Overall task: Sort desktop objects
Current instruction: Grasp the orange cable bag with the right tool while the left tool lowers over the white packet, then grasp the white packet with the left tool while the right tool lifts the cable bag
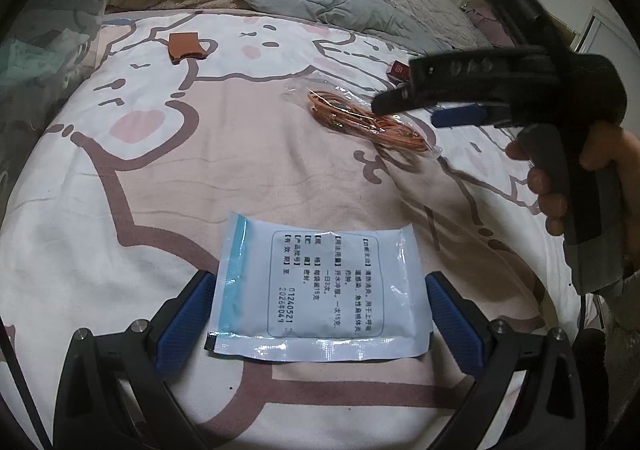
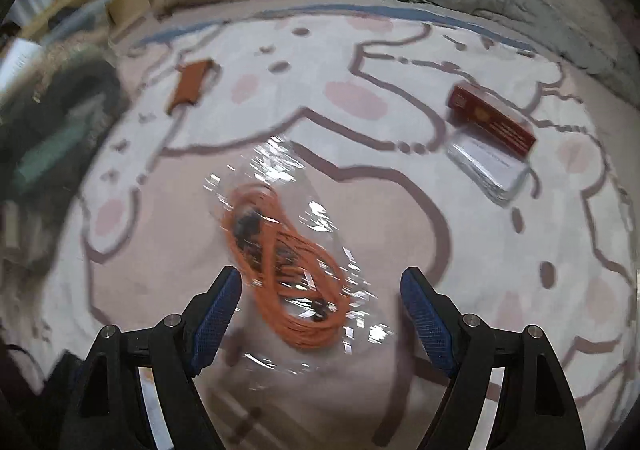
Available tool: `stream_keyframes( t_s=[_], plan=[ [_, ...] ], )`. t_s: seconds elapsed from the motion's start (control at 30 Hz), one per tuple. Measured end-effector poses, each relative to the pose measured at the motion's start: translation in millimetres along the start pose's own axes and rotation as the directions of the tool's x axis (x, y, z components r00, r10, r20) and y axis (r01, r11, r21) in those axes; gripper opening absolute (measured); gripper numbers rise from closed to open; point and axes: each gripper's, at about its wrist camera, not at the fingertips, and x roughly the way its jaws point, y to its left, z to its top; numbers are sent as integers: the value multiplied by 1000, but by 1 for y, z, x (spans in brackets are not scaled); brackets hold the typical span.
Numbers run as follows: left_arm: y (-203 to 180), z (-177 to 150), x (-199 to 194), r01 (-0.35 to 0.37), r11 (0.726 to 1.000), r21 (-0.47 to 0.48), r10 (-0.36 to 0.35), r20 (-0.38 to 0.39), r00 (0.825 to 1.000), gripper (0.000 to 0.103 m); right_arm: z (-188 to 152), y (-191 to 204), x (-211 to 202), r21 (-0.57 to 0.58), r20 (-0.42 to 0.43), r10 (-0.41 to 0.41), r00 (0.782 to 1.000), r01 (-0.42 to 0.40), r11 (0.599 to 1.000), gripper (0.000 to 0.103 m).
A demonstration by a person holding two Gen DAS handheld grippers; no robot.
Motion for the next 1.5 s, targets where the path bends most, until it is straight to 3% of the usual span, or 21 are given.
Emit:
stream_keyframes(
  t_s=[0.17, 0.23, 0.4, 0.6, 0.63, 0.8, 1.07, 1.2, 1.4, 1.5],
  plan=[
    [5, 1, 0, 32, 999, -27, -32, 2, 999, 103, 12, 28, 3, -190, 38, -28, 999, 35, 981, 82],
    [8, 2, -1, 54, 998, -44, -54, 6, 999, 103, 13, 35, 9, -269, 25, -33, 999, 38, 962, 93],
    [11, 4, -2, 78, 995, -59, -77, 8, 997, 103, 13, 39, 30, -362, -33, -67, 997, 51, 931, 95],
    [4, 3, 0, 37, 999, -23, -37, -1, 999, 103, 12, 22, 45, -267, -75, -18, 997, -2, 964, 92],
    [3, 2, 1, 31, 999, -18, -31, -2, 1000, 103, 10, 21, 44, -257, -75, -1, 997, -18, 966, 76],
    [-4, 0, 4, -22, 999, 28, 23, -9, 1000, 103, -2, 23, 29, -243, -37, 41, 998, -49, 969, 54],
    [-5, 0, 5, -44, 998, 37, 44, -3, 999, 102, -23, 18, 0, -184, 37, 103, 994, -94, 978, 52],
    [-3, -1, 1, -63, 998, 24, 63, 21, 998, 94, -29, 16, -13, -153, 63, 133, 989, -122, 981, 52],
    [1, -1, -8, -36, 999, -5, 37, 57, 998, 81, -35, 19, -29, -126, 103, 163, 981, -149, 981, 52],
    [1, -1, -11, -35, 999, -8, 36, 60, 998, 80, -38, 18, -36, -115, 117, 178, 977, -165, 980, 52]
  ],
)
